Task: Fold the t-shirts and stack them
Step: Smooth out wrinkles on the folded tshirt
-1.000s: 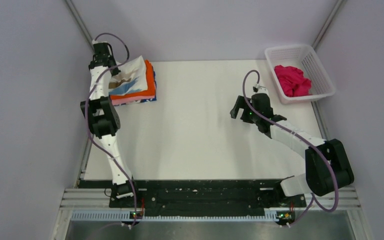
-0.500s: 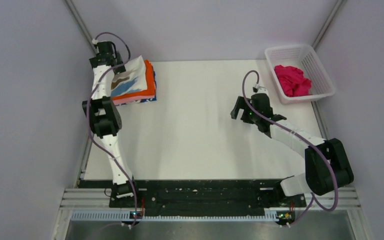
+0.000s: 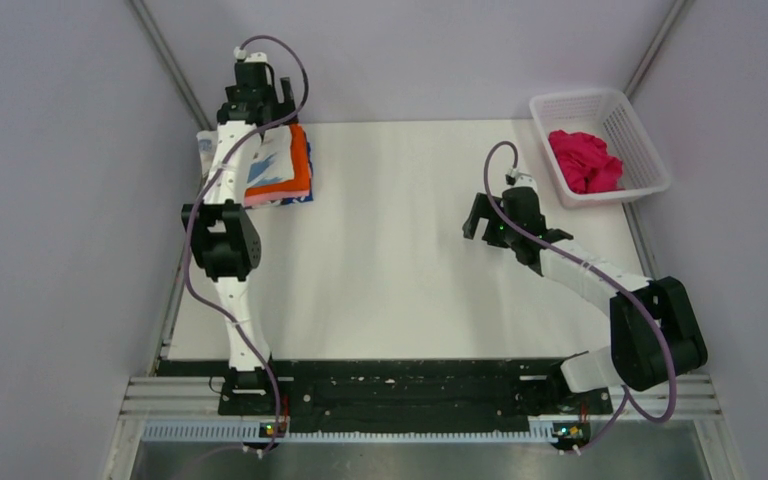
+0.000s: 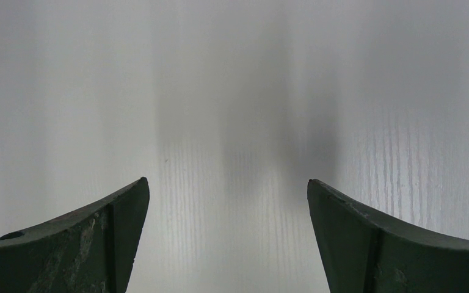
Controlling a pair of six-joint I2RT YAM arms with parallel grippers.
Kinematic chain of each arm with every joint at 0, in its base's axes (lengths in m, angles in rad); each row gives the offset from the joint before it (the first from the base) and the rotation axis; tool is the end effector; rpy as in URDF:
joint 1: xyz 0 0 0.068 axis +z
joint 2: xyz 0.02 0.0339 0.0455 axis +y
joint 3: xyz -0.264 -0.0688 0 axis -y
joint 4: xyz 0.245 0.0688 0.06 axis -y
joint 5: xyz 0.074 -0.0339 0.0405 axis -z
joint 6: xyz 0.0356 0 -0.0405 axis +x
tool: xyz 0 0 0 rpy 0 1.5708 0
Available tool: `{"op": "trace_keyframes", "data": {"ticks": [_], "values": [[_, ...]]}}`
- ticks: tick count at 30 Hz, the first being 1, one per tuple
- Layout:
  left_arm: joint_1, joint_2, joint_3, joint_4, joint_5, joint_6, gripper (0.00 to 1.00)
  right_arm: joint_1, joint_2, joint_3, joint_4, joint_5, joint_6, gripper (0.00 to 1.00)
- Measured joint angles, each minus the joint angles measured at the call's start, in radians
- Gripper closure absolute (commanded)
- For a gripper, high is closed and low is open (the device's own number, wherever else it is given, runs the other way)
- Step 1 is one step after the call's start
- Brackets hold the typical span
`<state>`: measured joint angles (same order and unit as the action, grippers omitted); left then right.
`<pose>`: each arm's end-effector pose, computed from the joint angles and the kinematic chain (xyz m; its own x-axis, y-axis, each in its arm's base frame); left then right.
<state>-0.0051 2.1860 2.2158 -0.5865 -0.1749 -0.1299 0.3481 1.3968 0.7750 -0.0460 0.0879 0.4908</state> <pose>0.5081 0.0036 0.3387 -0.5054 -0.1250 -0.8538 -0.2100 0.9775 -0.0188 0.2778 0.0975 0.2118 -0.6430 0.2661 -0.7181 0.0318 0.9462 0.3221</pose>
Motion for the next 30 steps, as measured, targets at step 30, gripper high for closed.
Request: {"op": "trace_keyframes", "data": {"ticks": [30], "values": [[-0.041,0.246,0.052,-0.053,-0.147,0.099,0.41,-0.006,0.048,0.0,-0.001,0.02,-0.012,0.01]]}}
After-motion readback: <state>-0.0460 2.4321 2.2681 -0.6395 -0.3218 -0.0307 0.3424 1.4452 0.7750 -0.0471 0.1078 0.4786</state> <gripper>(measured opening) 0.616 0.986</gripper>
